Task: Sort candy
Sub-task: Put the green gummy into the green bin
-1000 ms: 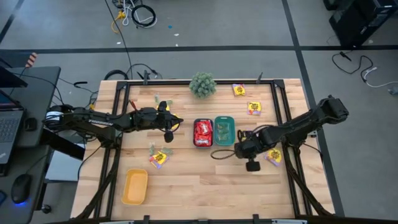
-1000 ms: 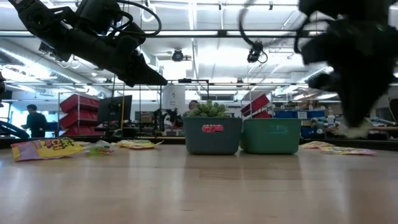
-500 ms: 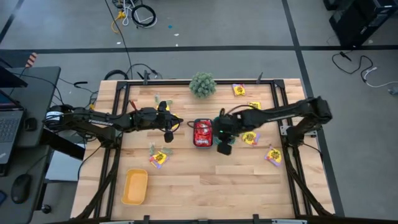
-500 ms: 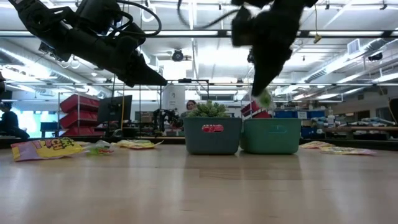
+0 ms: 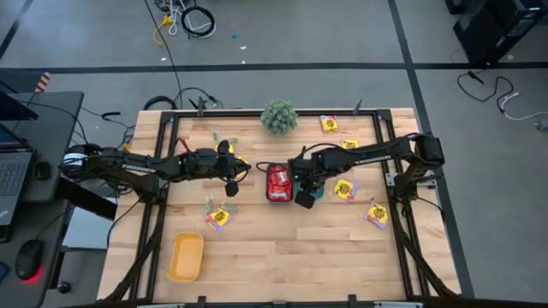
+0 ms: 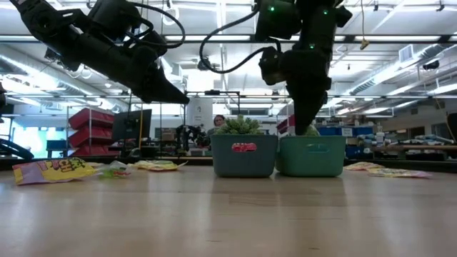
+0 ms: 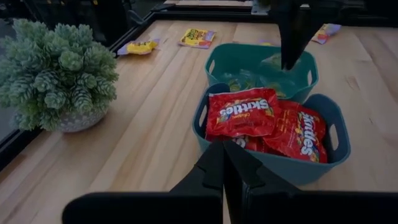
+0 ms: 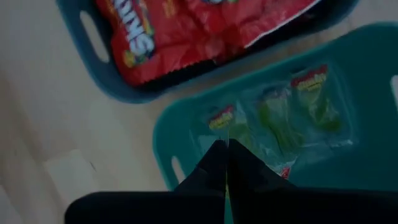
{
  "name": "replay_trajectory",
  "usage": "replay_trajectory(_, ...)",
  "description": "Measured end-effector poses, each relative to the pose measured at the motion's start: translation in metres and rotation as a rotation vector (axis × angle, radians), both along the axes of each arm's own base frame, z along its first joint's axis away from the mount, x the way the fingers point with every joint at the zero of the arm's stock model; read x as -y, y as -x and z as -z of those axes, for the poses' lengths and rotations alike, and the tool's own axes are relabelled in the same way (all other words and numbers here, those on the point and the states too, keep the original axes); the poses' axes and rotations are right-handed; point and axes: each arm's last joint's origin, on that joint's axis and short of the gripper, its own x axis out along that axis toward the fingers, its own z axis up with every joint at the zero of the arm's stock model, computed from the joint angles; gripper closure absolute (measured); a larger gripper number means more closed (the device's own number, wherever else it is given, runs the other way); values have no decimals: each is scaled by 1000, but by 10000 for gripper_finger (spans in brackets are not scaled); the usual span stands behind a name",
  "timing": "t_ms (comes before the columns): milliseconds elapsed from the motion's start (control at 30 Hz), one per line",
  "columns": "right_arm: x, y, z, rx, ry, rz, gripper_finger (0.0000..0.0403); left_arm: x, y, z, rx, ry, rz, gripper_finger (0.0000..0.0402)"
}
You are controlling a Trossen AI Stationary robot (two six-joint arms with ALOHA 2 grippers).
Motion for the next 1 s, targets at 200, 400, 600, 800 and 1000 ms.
replay_trajectory(200, 2, -6, 15, -30, -3, 25, 394, -1, 1, 3, -22, 28, -23, 401)
replay_trajectory(400, 3, -9, 27, -60, 10, 27, 369, -8, 5, 7, -54, 80, -80, 401)
replay_trajectory(600, 3, -9, 21, -43, 16, 19, 314, -19, 6, 4, -127, 126, -148, 401)
replay_trajectory(800, 3, -7, -3, 28, 54, -92, 260, -34, 3, -15, -224, 132, -202, 401)
replay_trajectory(1000, -8, 0, -35, 134, 160, -255, 307, -56, 10, -29, -330, 127, -263, 401)
